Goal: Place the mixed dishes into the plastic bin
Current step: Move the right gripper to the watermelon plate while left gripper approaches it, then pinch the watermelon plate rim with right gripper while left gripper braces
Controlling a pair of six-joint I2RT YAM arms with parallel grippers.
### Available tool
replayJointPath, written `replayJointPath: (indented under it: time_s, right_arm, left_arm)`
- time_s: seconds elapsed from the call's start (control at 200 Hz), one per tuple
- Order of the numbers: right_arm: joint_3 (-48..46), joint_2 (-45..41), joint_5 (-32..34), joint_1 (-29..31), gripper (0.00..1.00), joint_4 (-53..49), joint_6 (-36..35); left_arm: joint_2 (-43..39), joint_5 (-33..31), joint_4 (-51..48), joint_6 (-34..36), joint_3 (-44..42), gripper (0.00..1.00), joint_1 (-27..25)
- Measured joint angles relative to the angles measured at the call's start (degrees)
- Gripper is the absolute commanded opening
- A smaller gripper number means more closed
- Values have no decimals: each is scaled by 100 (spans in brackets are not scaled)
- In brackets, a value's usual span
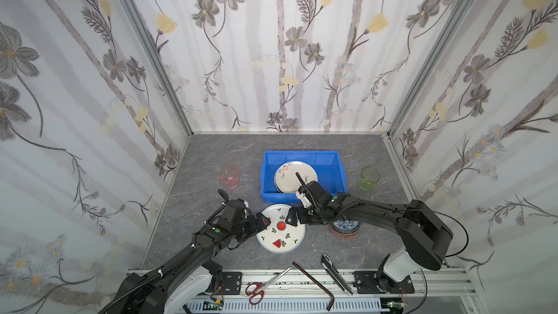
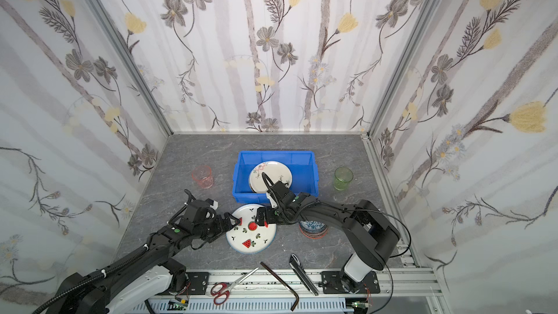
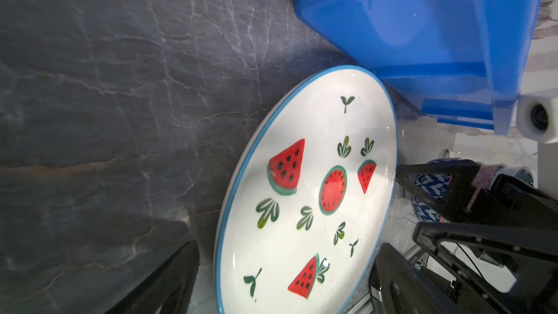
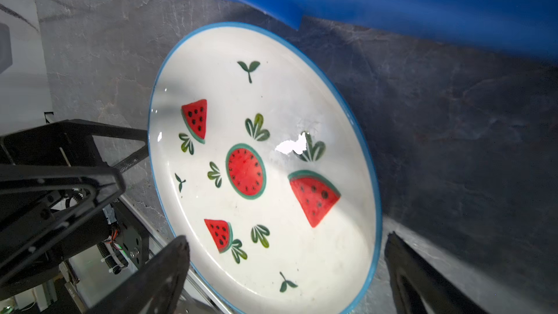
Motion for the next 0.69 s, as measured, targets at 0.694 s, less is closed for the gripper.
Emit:
replayJointPath:
  time_s: [0.694]
  right_arm:
    - [-260, -120, 90, 50, 100, 317, 68]
  left_arm:
    - [-28, 225, 350, -278, -227, 91, -13]
